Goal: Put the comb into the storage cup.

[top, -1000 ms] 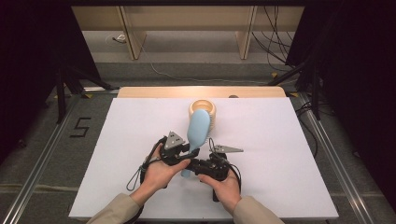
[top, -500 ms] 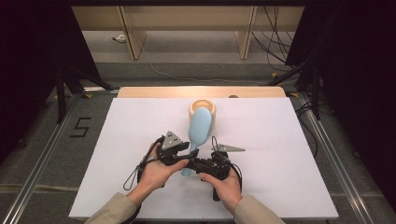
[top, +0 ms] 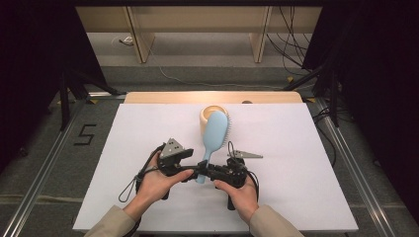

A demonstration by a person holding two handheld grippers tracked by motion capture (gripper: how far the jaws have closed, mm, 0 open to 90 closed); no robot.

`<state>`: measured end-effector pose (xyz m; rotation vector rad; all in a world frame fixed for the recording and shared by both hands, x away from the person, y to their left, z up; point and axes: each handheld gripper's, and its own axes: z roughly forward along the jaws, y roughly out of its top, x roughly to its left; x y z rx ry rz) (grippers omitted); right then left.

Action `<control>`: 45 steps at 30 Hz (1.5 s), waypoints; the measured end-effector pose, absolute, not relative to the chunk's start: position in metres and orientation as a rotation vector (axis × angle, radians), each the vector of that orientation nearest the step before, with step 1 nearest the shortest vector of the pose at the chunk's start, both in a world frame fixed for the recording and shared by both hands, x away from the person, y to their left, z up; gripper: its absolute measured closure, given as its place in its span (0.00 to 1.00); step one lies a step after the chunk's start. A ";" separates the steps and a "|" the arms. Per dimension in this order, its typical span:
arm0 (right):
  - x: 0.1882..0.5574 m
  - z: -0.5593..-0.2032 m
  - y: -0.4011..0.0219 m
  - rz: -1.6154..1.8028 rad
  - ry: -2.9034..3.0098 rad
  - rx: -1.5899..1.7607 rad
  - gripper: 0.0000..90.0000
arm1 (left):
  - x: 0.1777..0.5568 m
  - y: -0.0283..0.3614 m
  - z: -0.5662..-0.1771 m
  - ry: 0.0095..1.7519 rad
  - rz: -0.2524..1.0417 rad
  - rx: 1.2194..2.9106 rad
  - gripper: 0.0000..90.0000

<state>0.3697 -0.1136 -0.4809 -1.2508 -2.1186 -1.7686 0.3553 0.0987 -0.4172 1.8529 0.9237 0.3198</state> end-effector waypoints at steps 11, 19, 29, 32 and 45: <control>0.374 -0.480 -0.120 -1.778 -2.114 -1.279 0.75 | 0.350 0.124 -0.424 0.933 0.305 1.885 0.12; 0.377 -0.478 -0.125 -1.787 -2.116 -1.291 0.75 | 0.347 0.143 -0.426 0.930 0.356 1.868 0.00; 0.379 -0.475 -0.127 -1.800 -2.122 -1.294 0.75 | 0.344 0.173 -0.443 0.969 0.449 1.848 0.00; 0.380 -0.473 -0.128 -1.801 -2.126 -1.293 0.75 | 0.344 0.179 -0.447 0.976 0.461 1.845 0.00; 0.384 -0.470 -0.133 -1.816 -2.127 -1.293 0.75 | 0.344 0.194 -0.458 1.011 0.472 1.826 0.00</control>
